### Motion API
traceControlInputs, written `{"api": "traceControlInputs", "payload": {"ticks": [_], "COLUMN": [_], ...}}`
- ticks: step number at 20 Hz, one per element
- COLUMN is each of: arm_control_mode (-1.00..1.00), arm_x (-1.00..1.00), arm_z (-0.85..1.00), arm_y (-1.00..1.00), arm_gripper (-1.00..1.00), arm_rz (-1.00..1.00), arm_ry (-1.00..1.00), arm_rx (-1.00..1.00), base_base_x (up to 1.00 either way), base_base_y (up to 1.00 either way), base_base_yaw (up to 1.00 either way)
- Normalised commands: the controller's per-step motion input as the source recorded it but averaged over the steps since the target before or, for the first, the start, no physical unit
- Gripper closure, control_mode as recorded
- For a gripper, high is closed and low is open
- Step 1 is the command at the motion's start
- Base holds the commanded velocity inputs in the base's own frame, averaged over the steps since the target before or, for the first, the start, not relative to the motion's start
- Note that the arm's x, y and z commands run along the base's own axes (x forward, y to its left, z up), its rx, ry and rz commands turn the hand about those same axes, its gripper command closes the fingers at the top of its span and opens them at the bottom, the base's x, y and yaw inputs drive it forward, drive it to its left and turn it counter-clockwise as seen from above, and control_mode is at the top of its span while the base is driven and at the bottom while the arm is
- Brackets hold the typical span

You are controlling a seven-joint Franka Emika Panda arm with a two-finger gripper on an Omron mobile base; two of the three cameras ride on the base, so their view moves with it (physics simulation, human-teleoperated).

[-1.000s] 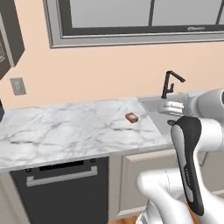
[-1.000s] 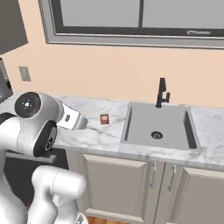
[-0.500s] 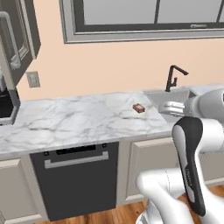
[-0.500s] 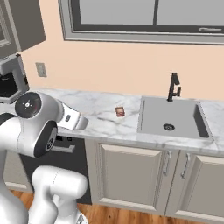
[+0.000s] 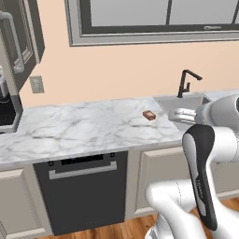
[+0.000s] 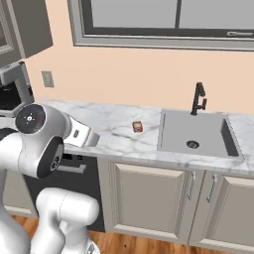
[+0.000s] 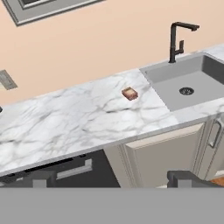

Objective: Locate and retrieve the sponge and bar soap from the cabinet. Place them next to the sink.

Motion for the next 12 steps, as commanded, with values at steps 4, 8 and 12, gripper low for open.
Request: {"api": "traceControlInputs", "payload": {"ticks": [4, 8, 12], "arm_control_mode": [-1.00, -1.00, -1.00], "arm_x": [-0.10, -0.35, -0.59], "arm_z": [0.30, 0.33, 0.17], "arm_y": [0.00, -0.02, -0.10], "arm_gripper": [-1.00, -1.00, -1.00], "arm_rz": [0.00, -0.03, -0.01], "arm_ry": [0.03, 0.06, 0.11], "arm_rx": [-0.16, -0.24, -0.18], "base_base_x": [0.00, 0.00, 0.00], "base_base_y": [0.00, 0.00, 0.00], "base_base_yaw": [0.00, 0.00, 0.00]}}
